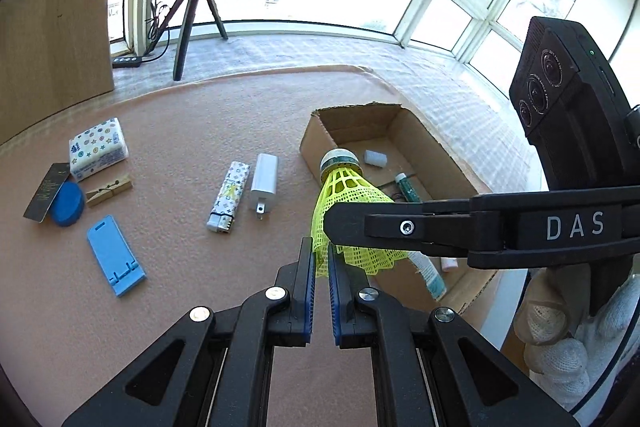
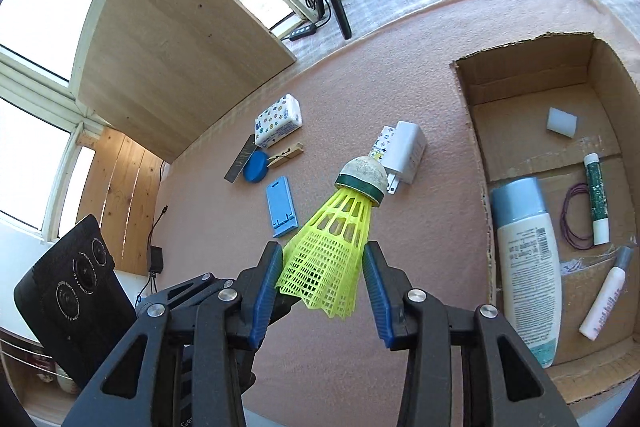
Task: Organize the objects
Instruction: 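Carry the shuttlecock into the box and open the grippers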
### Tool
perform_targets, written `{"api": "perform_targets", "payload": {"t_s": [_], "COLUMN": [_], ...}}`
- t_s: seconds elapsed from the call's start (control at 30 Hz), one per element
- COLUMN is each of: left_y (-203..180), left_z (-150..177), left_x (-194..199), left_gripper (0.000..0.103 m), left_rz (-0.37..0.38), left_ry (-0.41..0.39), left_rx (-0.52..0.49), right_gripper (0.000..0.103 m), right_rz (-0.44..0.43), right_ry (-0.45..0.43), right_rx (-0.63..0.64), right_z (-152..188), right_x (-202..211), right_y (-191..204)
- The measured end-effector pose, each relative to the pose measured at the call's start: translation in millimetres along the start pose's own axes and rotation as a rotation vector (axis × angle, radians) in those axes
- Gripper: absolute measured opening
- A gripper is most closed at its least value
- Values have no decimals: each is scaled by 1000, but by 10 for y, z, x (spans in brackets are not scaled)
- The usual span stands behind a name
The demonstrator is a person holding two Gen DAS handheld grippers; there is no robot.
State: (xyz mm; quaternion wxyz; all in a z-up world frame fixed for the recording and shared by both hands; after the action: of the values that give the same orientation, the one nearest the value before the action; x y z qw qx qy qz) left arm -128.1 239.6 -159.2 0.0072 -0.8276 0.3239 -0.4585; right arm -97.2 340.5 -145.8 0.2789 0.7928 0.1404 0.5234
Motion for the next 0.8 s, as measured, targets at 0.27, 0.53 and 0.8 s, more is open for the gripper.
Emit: {"api": "perform_targets", "payload": {"t_s": [0.27,0.53,0.8], "left_y": [-682,-944,-466], "left_z": [-195,-234,-263], "left_x": [-439,-610,-382], "left_gripper": [6,34,60], "left_rz": [64,80,2], "left_ry": [37,87,60], "left_rx": [-106,-136,-73], "right_gripper": [38,45,59], "right_rz": [68,133,211], "right_ry": [-90,-154,-192], "right_rx": [-87,-118,-61], "right_z": [-22,7,62], "right_x": [524,776,800], "right_y": [-592,-907,-793]}}
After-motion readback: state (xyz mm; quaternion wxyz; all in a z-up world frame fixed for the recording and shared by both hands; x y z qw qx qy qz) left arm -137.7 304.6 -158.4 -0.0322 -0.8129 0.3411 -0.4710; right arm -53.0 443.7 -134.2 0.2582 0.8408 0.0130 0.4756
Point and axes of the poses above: each gripper's, at about its wrist camera, not at the fingertips, and x roughly against the way its jaws point, y to its left, z to its underside, the point moved 1 cm from there along -x, roughly the way its jaws point, and after that the axes turned 1 degree about -z, right-handed, at the moved point
